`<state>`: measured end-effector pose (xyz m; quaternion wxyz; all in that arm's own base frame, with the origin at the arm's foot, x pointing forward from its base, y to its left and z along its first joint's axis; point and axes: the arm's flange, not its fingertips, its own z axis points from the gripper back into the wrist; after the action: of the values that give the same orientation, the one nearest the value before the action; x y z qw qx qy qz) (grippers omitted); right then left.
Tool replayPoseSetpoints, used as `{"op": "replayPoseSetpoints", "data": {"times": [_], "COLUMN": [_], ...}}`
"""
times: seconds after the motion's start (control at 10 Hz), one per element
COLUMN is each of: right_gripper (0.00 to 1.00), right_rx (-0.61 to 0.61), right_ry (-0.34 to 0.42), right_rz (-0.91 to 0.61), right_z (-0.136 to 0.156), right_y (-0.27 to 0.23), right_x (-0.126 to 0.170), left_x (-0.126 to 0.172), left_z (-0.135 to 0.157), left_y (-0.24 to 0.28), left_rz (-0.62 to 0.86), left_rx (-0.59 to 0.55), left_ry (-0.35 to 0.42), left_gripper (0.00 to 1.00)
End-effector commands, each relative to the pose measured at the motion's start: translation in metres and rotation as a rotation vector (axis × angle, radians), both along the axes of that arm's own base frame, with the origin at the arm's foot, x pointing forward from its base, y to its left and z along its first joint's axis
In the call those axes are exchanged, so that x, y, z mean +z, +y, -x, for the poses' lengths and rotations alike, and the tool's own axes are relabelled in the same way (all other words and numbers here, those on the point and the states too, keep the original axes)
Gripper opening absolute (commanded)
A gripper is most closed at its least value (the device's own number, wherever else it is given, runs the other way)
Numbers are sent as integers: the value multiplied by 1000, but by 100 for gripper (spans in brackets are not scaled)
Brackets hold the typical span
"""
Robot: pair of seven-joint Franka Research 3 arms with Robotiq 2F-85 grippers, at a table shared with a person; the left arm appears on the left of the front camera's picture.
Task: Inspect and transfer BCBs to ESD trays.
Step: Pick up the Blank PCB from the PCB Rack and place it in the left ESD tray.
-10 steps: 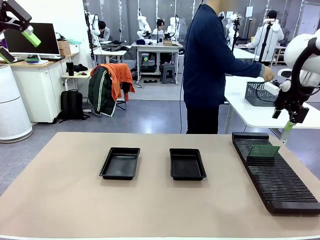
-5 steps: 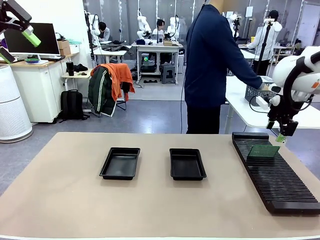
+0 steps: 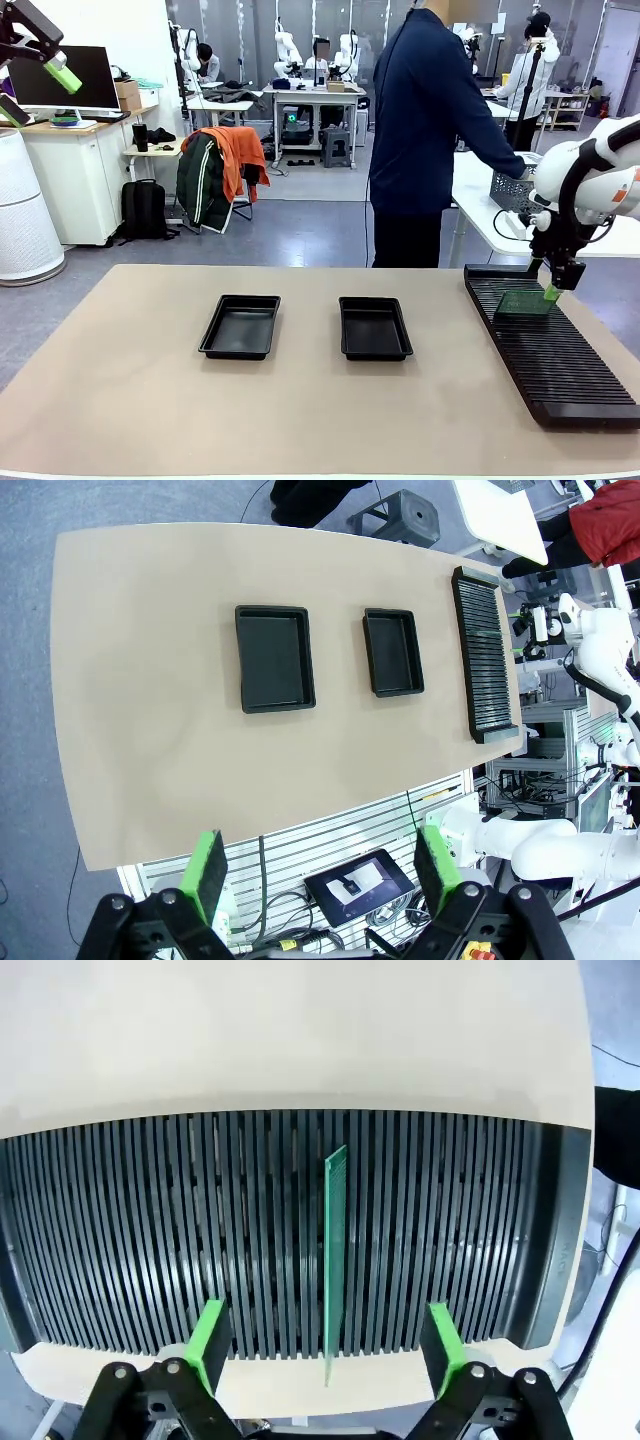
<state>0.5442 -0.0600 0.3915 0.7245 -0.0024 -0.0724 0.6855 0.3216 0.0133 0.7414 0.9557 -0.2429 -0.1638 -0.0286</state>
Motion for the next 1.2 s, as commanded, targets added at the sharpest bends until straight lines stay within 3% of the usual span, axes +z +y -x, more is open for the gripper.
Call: {"op": "replayPoseSetpoints", "data": {"times": [0.0, 0.6, 1.1], "right_gripper": [100, 100, 80], "right_rx": [-14, -46, -57], "right_ry": [-26, -35, -33], "right_rz": [45, 78, 93], "right_z": [6, 4, -5], "right_y": [8, 15, 18], "right_x": [-15, -31, -34], "left_x": [-1, -1, -1], "left_z": [-1, -1, -1], "left_y": [1, 1, 1], "left_rz": [11, 11, 11], "left_rx": [4, 4, 4], "left_ry": [-6, -6, -6], "left_gripper": [100, 100, 100]}}
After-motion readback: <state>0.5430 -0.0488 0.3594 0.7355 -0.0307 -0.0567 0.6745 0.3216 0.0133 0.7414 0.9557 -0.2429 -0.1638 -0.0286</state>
